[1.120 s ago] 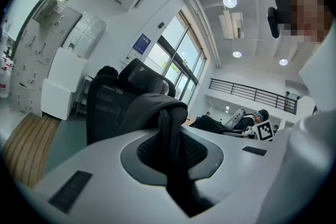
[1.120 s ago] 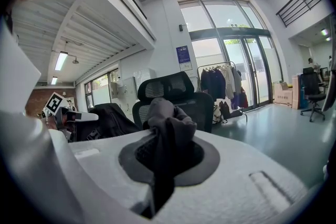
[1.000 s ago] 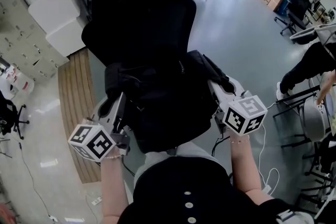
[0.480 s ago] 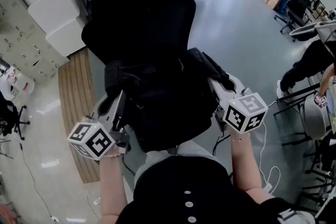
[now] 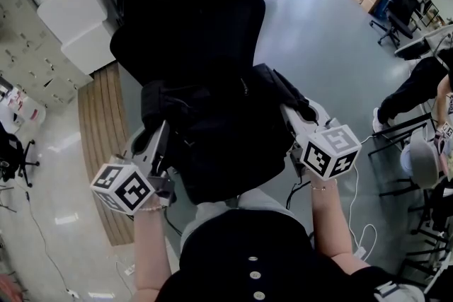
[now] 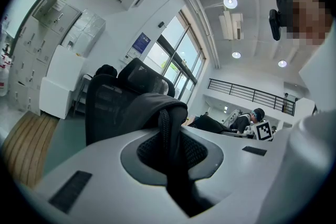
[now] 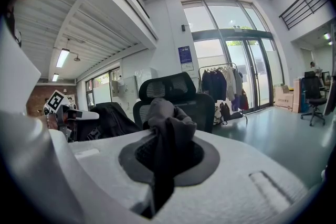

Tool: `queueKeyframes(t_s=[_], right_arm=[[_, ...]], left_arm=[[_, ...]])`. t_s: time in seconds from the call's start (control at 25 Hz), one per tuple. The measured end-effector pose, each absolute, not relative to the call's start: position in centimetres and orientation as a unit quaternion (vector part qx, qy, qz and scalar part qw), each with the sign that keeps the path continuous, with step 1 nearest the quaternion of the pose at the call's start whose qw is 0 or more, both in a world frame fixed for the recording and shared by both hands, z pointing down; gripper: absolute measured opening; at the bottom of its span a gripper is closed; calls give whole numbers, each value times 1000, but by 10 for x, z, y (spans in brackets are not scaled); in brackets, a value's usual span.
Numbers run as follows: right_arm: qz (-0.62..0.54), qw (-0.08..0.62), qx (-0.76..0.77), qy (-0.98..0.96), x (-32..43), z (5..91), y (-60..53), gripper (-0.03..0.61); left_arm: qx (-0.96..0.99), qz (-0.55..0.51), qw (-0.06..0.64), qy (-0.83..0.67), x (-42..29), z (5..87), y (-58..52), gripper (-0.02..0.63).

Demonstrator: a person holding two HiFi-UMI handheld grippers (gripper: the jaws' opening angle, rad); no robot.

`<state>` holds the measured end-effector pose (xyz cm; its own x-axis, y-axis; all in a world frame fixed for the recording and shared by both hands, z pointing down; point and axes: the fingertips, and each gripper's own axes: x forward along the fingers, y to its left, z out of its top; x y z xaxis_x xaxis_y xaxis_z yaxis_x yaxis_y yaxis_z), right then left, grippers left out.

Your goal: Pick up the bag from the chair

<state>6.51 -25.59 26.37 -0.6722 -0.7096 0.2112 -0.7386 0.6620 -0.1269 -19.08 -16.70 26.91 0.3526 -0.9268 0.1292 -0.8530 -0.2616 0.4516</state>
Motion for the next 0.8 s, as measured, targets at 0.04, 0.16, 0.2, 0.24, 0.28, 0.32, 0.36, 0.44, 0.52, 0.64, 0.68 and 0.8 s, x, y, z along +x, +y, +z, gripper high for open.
queueKeyframes(t_s=[0.04,0.16,0.2,0.24,0.28,0.32,0.36,0.44,0.52,0.64,0.68,0.8], right_arm=[[102,71,398,-909,65,264,-256,26],[105,71,397,-909,65,268,-255,26],[105,72,396,-909,64,269,-255,26],[105,72,396,-909,63,269,-256,26],[106,73,395,-910,63,270,-256,26],[106,73,395,-909,63,270,-257,26],[107,73,395,-909,63,269,-258,26],[106,72,396,-909,64,268,-259,26],[105,72,395,-910,65,268,-259,26],[108,71,395,-910,64,270,-260,26],[110,71,395,-909,64,271,-261,26],[111,71,395,-909,62,273,-262,26]], left_arm=[[790,-81,228,-563,-191,270,-167,60],[788,-83,232,-564,-191,273,-167,60],[787,-83,234,-565,-192,274,-168,60],[786,-83,235,-565,-192,274,-168,60],[786,-83,236,-566,-193,274,-169,60],[786,-83,235,-566,-193,274,-170,60],[786,-83,235,-566,-193,274,-171,60],[786,-84,236,-566,-191,273,-172,60],[786,-85,235,-566,-191,273,-172,60],[783,-87,236,-568,-192,274,-173,60],[783,-87,236,-569,-192,275,-173,60],[784,-85,234,-568,-194,277,-175,60]])
